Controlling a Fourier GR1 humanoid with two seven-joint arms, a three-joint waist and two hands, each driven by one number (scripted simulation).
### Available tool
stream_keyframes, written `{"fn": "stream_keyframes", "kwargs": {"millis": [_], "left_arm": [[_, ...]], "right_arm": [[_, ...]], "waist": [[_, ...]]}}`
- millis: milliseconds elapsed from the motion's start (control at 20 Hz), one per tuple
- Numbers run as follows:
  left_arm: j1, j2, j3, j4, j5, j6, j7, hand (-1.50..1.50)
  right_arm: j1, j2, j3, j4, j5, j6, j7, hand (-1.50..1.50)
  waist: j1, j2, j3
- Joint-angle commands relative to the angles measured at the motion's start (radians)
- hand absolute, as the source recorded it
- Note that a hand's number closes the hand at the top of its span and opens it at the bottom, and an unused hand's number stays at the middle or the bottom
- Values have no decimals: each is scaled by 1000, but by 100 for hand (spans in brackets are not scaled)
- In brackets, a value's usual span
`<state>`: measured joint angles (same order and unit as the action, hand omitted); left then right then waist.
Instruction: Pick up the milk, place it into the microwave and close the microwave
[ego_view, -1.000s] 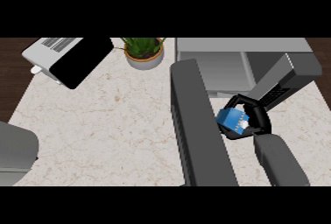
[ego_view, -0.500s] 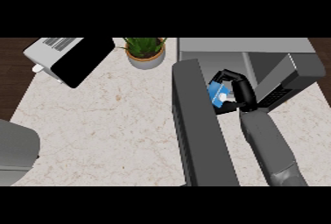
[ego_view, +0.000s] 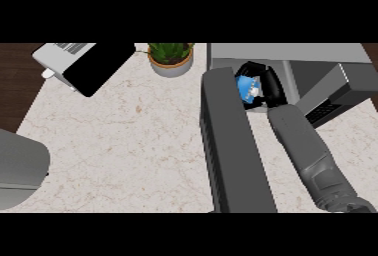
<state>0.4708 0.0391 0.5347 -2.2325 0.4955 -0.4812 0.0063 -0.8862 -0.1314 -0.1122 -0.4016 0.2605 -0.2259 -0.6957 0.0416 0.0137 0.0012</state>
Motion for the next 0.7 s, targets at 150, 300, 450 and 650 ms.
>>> {"fn": "stream_keyframes", "kwargs": {"millis": [150,300,450,650], "left_arm": [[5,-32,-30,-4,-33,-26,-10,-150],[-33,3,-7,45,-4,-32,-21,-150],[-25,-19,-41,10,-23,-33,-10,-150],[-39,-15,-42,-5,-34,-29,-11,-150]], "right_arm": [[-145,-19,-37,161,33,-141,26,150],[-160,-26,-58,193,22,-163,10,150],[-162,-52,-54,206,48,-267,-2,150],[-192,-84,-39,224,84,-369,-6,150]], "waist": [[34,12,1],[54,23,1],[67,31,2],[79,36,2]]}}
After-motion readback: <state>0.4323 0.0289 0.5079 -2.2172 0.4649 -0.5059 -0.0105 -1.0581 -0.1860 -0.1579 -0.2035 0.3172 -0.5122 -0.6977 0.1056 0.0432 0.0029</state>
